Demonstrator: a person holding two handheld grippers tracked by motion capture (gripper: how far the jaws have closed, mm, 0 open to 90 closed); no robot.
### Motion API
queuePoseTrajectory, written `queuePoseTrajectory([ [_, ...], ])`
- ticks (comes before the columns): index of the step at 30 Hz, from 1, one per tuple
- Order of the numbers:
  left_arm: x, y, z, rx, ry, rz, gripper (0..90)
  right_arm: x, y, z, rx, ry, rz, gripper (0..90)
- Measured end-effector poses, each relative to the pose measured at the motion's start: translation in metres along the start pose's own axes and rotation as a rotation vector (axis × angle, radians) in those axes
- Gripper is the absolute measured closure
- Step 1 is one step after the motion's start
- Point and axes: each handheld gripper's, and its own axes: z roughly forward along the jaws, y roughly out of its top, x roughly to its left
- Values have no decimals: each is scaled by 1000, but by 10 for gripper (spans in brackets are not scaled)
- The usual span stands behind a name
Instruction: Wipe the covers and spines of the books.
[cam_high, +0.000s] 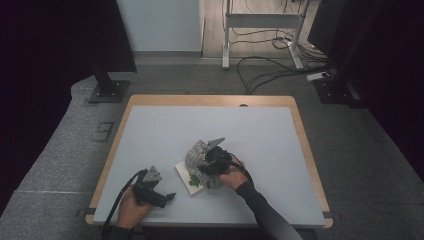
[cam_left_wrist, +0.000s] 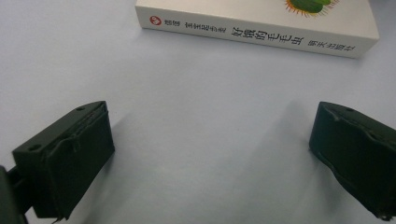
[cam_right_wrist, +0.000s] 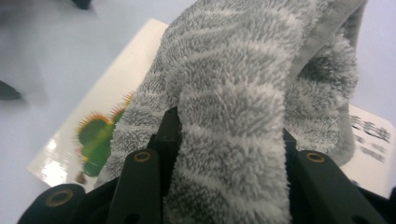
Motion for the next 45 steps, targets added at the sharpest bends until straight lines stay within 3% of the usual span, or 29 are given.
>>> queuePoseTrajectory([
  [21,0,0,0,1,0,1,0,-41,-25,-21,2,-104,79,584],
  [31,0,0,0,-1,0,-1,0,-51,-37,-30,-3,-131,122,584],
  [38,0,0,0,0,0,0,0,-51,-29,-26,20,-150,104,582],
  [45,0,0,0,0,0,0,0,-59,-16,-16,29,-158,120,582],
])
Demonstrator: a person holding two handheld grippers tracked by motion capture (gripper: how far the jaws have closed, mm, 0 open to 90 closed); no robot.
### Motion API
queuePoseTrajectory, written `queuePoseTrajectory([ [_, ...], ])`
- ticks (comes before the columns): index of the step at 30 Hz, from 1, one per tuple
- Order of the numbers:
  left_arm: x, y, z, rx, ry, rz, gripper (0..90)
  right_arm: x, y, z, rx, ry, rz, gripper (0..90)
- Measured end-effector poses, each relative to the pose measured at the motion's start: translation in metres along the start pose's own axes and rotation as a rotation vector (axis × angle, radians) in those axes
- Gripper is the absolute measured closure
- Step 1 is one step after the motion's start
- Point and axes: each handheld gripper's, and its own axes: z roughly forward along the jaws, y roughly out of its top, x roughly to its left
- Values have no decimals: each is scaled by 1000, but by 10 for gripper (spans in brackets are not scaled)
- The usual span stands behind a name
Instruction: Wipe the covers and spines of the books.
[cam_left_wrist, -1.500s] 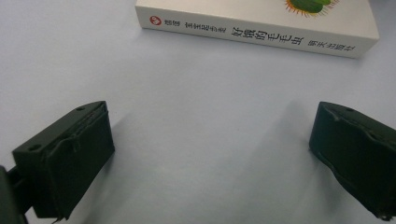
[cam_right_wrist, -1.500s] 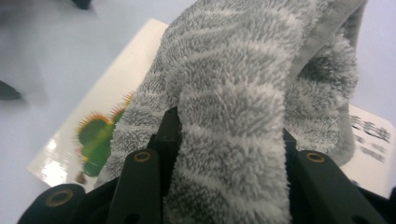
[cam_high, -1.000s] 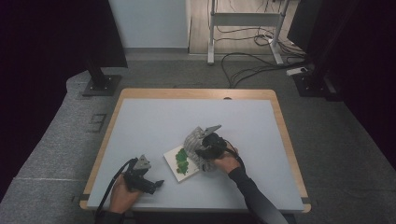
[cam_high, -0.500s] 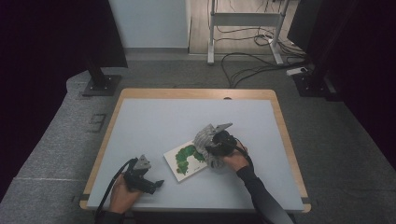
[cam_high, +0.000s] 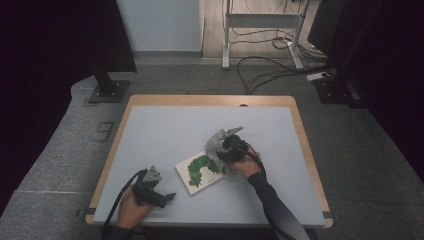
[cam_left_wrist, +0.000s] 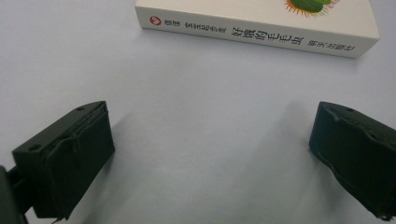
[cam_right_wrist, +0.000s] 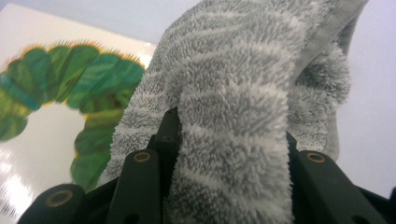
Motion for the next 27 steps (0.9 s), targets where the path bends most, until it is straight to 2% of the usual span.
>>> queuePoseTrajectory([
  [6,0,0,0,0,0,0,0,-3,13,9,9,-8,-6,582],
  [11,0,0,0,0,0,0,0,-6,19,15,8,-3,18,581],
  [20,0,0,0,-1,-1,-1,0,-7,22,17,12,19,21,580],
  [27,0,0,0,-1,-1,-2,0,5,27,20,8,38,-12,580],
])
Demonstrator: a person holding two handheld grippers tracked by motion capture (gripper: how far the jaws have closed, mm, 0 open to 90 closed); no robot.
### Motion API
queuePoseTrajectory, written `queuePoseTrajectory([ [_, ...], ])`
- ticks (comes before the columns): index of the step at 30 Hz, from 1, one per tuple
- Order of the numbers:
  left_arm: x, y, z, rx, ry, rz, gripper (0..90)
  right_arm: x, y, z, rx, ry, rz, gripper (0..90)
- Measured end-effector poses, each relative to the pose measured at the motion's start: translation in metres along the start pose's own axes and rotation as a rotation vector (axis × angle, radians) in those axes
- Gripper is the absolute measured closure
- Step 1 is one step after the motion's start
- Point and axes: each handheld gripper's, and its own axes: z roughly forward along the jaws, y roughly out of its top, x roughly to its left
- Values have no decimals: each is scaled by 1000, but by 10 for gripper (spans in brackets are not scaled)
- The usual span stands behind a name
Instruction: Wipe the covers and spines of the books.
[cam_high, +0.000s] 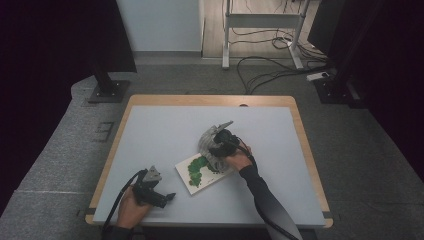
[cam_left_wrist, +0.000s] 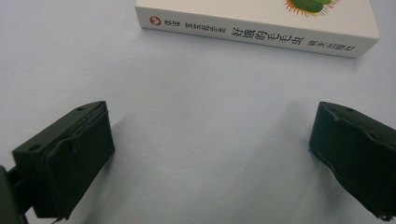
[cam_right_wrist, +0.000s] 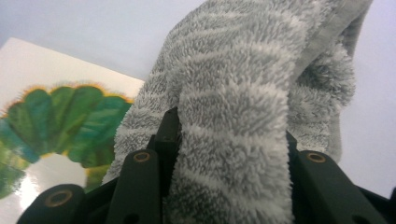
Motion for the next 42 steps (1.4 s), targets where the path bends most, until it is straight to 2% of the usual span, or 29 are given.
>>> queuePoseTrajectory([
  [5,0,0,0,0,0,0,0,10,3,2,-3,0,-26,581],
  [8,0,0,0,-1,0,-1,0,15,4,4,-10,19,-39,580],
  [17,0,0,0,2,0,2,0,43,13,10,-17,69,-98,581],
  [26,0,0,0,0,0,1,0,65,19,16,-34,123,-128,581],
  [42,0,0,0,1,1,2,0,93,31,24,-30,157,-177,580],
])
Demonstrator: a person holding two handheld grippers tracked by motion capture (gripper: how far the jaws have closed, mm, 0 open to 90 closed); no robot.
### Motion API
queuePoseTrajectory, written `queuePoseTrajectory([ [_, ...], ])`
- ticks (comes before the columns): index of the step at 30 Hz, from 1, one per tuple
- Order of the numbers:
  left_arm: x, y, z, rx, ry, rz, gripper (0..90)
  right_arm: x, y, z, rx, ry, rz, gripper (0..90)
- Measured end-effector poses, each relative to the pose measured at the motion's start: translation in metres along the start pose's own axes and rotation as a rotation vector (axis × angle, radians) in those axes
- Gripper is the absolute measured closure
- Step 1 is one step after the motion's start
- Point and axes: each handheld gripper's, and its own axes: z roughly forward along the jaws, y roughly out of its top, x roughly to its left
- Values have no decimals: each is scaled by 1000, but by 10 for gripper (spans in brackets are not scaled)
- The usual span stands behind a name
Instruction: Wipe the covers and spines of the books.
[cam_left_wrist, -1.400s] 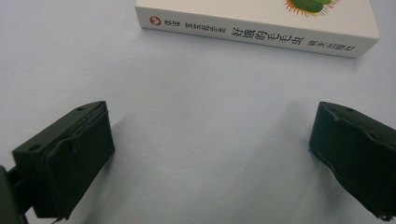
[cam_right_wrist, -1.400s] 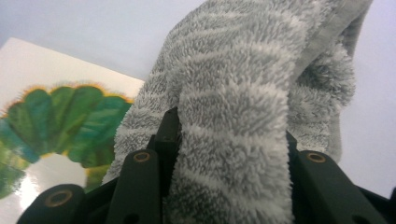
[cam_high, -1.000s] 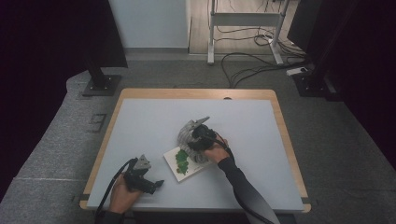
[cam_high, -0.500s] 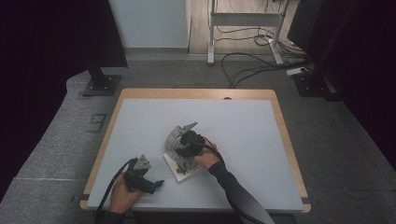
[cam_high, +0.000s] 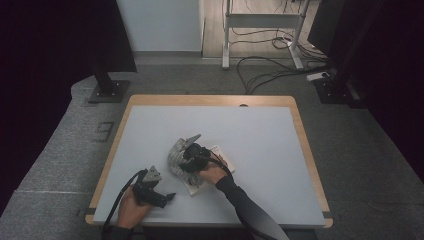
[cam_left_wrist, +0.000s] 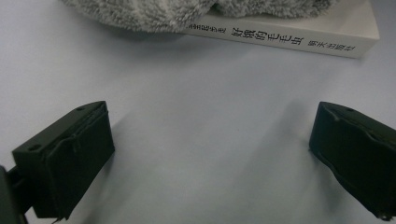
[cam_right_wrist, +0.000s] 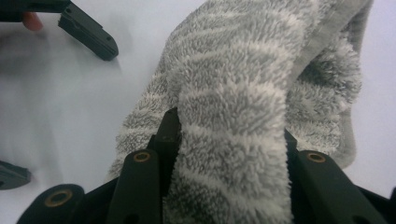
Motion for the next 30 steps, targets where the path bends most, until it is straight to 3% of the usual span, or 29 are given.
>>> queuePoseTrajectory([
  [14,0,0,0,0,0,-1,0,3,1,-4,-1,-19,1,577],
  [19,0,0,0,-1,0,-2,0,4,0,-12,-10,-5,3,578],
  [30,0,0,0,0,0,0,0,2,-2,-38,-26,-23,-5,578],
])
